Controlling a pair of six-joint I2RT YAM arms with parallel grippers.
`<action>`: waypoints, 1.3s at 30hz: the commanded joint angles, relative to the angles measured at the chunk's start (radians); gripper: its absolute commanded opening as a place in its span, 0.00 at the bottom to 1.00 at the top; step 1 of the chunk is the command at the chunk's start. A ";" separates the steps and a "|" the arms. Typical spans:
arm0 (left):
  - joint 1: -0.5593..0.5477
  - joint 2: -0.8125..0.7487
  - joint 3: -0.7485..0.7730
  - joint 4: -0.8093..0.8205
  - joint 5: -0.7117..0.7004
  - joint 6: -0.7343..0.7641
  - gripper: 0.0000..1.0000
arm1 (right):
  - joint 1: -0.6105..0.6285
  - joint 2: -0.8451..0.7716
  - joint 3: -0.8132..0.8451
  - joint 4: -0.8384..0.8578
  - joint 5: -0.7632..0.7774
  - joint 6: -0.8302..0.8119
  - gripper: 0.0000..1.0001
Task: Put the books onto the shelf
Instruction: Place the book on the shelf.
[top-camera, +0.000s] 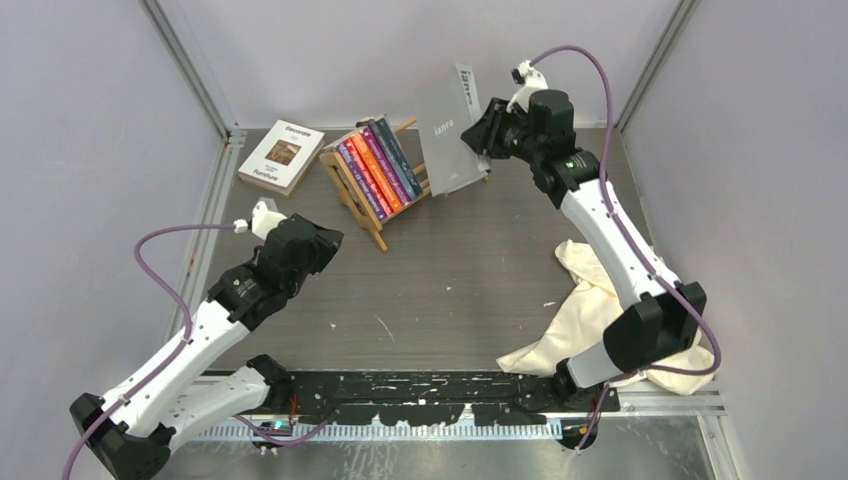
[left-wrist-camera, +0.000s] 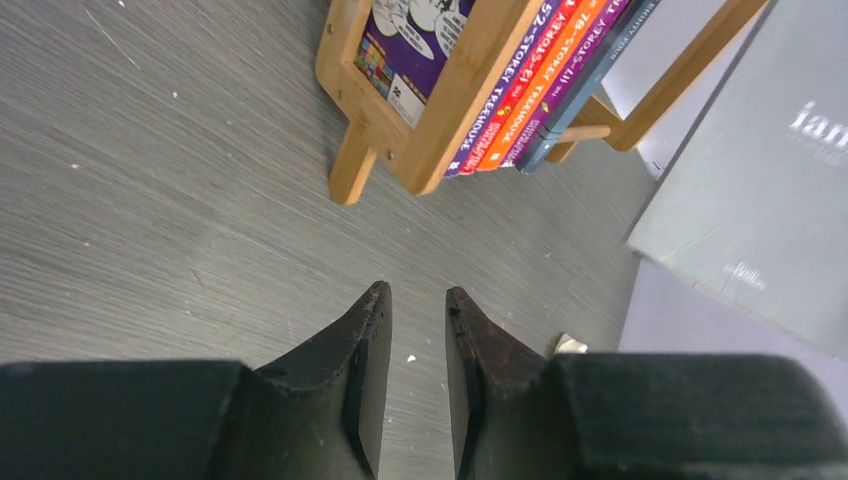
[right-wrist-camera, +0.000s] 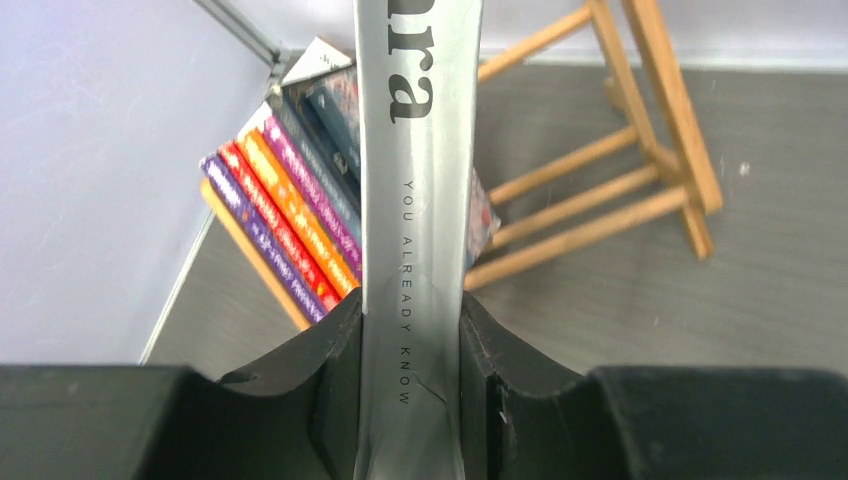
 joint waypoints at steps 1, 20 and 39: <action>0.048 0.020 0.059 0.037 0.029 0.073 0.27 | -0.003 0.092 0.154 0.142 0.027 -0.085 0.25; 0.259 0.110 -0.004 0.199 0.181 0.079 0.27 | 0.054 0.524 0.523 0.201 0.019 -0.263 0.23; 0.356 0.137 -0.130 0.361 0.253 0.084 0.27 | 0.176 0.580 0.288 0.403 0.131 -0.425 0.21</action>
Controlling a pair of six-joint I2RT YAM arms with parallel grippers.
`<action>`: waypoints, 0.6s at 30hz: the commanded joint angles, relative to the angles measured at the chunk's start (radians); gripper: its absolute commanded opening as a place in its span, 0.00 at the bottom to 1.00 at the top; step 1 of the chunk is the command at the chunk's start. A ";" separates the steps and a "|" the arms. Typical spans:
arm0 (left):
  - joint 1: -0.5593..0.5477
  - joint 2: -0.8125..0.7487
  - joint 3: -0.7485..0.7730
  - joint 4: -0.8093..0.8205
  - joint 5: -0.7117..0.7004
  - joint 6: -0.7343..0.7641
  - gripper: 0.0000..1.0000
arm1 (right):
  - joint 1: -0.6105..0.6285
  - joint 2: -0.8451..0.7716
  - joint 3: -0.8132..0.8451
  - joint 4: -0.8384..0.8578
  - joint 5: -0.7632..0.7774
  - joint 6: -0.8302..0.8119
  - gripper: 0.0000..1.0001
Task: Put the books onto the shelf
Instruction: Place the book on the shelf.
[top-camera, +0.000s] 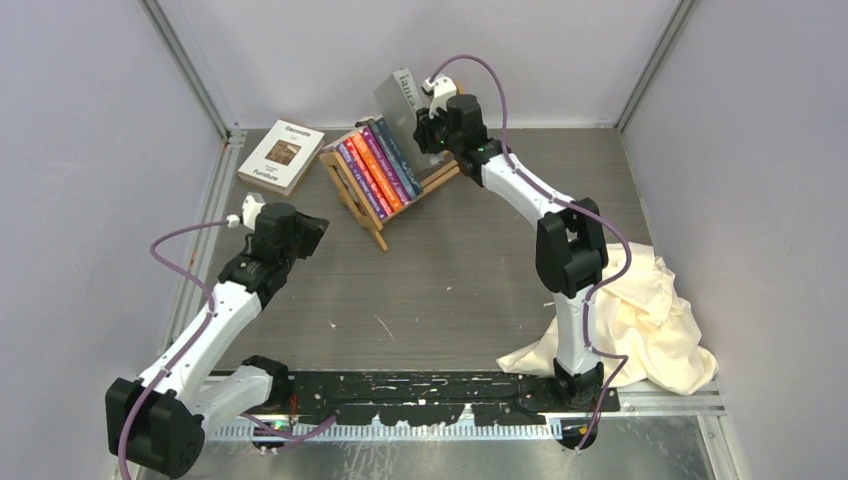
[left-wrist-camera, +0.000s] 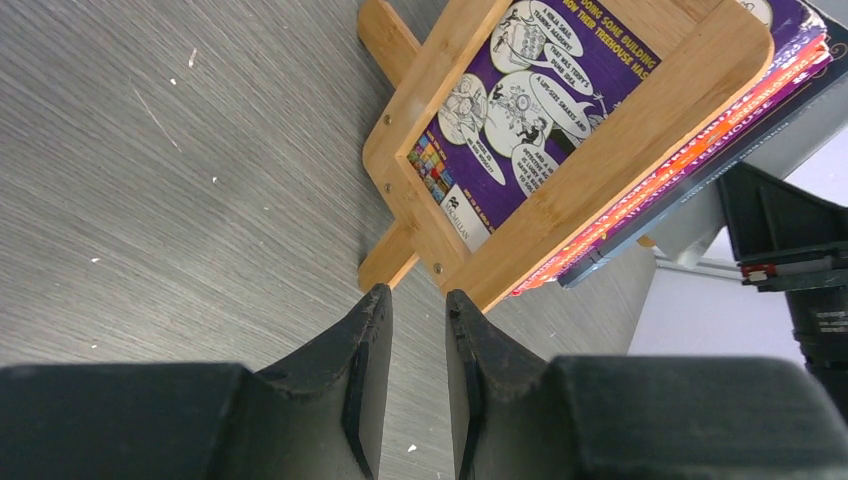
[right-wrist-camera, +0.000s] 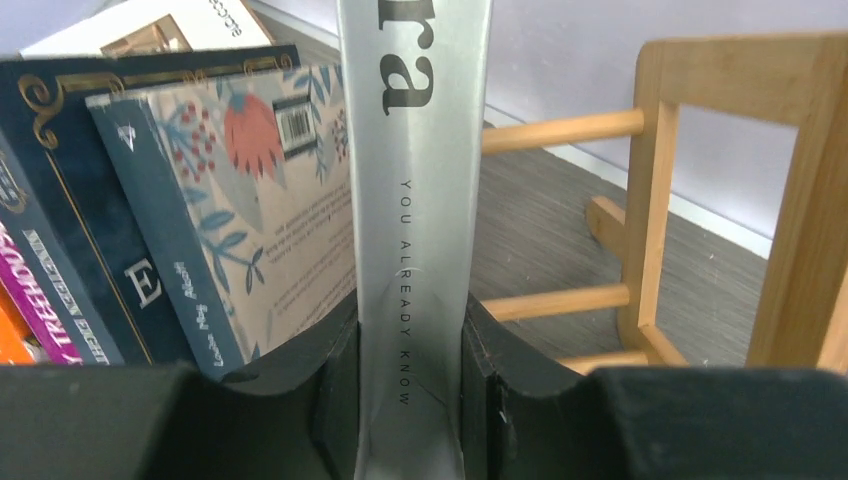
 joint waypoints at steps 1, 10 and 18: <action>0.010 0.010 -0.016 0.107 0.021 0.013 0.27 | 0.033 -0.053 -0.080 0.128 0.021 -0.034 0.21; 0.013 0.013 -0.040 0.143 0.023 0.006 0.27 | 0.055 -0.091 -0.211 0.198 0.052 -0.036 0.31; 0.013 0.003 -0.048 0.137 0.016 0.001 0.27 | 0.061 -0.130 -0.257 0.217 0.075 -0.039 0.51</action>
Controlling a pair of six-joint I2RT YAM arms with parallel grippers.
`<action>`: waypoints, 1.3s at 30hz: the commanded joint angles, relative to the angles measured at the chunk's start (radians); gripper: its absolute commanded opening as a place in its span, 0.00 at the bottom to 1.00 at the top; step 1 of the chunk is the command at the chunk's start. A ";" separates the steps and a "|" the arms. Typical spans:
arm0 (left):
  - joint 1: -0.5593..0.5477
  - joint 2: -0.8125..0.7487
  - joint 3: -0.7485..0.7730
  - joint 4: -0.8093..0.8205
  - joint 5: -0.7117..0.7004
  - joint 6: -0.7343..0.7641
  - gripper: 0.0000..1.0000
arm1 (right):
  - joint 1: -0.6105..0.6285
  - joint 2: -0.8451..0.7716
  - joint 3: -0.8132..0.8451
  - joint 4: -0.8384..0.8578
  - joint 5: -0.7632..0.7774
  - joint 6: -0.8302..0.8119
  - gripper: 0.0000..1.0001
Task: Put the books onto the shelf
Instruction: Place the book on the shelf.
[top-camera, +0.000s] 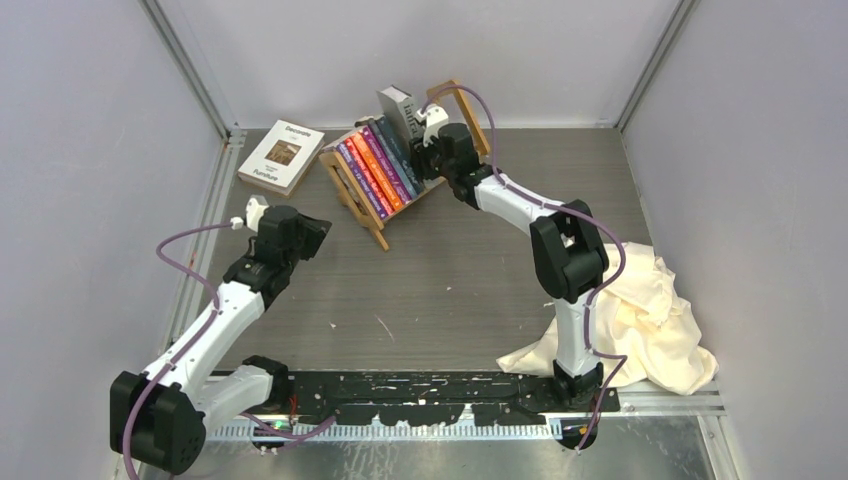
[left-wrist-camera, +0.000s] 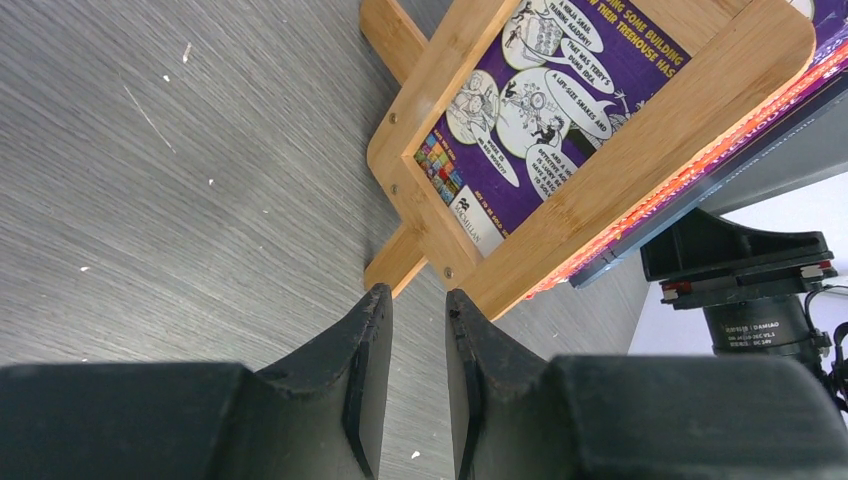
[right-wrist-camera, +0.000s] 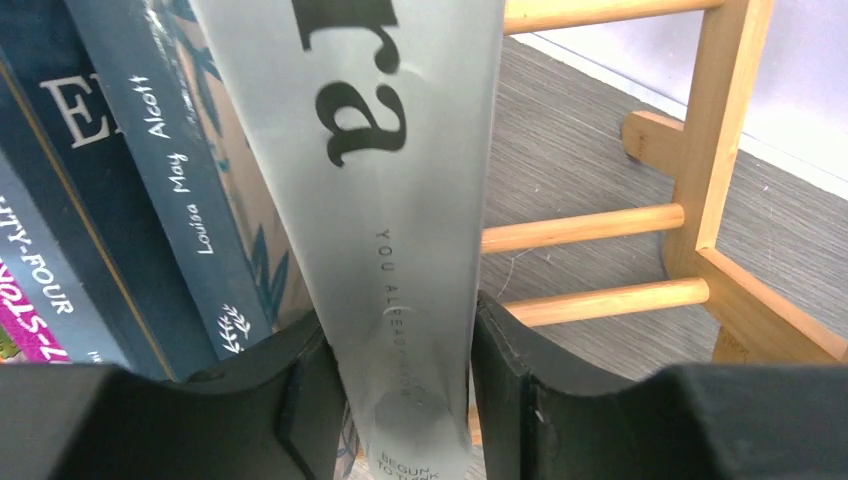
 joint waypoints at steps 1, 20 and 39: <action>0.005 -0.020 0.005 0.051 -0.003 0.002 0.27 | 0.016 -0.096 -0.003 0.057 0.006 -0.010 0.53; 0.004 -0.032 0.033 0.005 -0.020 -0.034 0.26 | 0.016 -0.197 0.003 0.017 0.024 -0.036 0.62; 0.083 0.032 0.063 0.017 -0.268 -0.260 0.61 | 0.016 -0.389 0.025 -0.080 0.030 0.031 0.66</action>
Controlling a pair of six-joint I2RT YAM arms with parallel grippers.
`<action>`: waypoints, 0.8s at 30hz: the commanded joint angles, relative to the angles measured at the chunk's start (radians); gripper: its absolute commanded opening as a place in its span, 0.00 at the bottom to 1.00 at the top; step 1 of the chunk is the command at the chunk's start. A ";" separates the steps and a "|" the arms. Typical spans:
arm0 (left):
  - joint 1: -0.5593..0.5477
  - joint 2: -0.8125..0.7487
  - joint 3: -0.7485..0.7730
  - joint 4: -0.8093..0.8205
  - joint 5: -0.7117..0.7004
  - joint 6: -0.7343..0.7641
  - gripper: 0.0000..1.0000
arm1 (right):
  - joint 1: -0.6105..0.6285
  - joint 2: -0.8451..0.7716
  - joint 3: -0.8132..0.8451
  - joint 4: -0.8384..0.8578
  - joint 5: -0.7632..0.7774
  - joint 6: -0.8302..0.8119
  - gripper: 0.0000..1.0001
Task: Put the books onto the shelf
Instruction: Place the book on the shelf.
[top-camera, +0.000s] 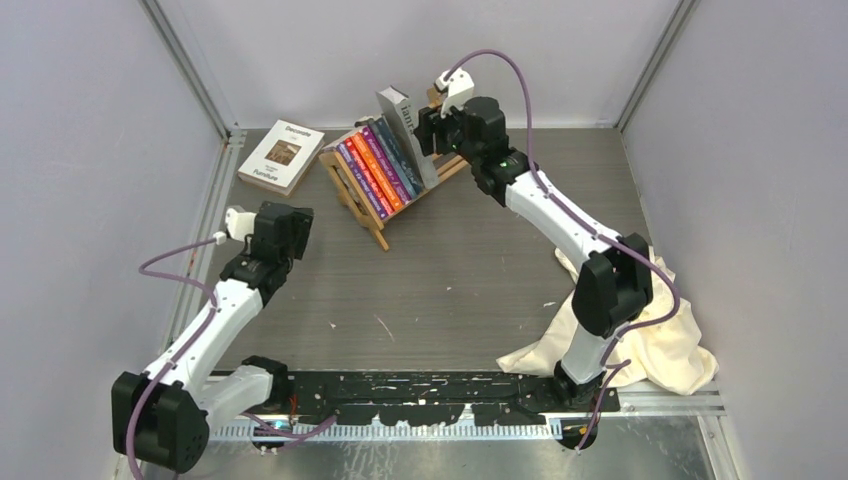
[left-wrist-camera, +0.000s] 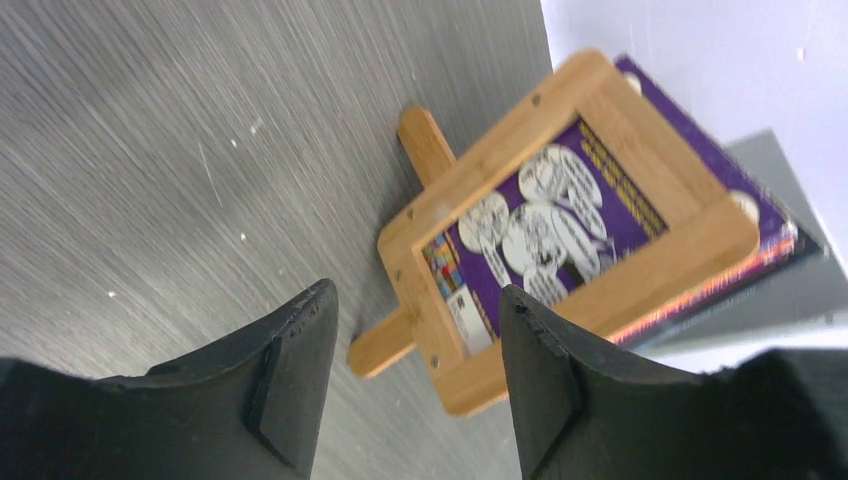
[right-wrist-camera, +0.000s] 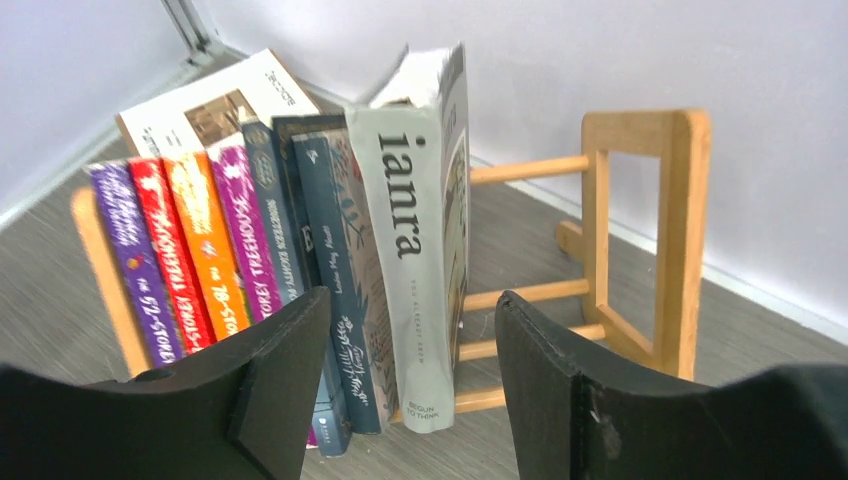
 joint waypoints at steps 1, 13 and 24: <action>0.088 0.058 0.058 0.070 -0.087 -0.090 0.61 | 0.006 -0.115 0.025 0.026 0.006 0.045 0.67; 0.242 0.464 0.120 0.442 -0.050 -0.268 0.61 | 0.005 -0.156 -0.035 0.082 0.006 0.104 0.66; 0.271 0.799 0.228 0.727 -0.057 -0.323 0.62 | 0.006 -0.139 -0.039 0.093 0.011 0.086 0.67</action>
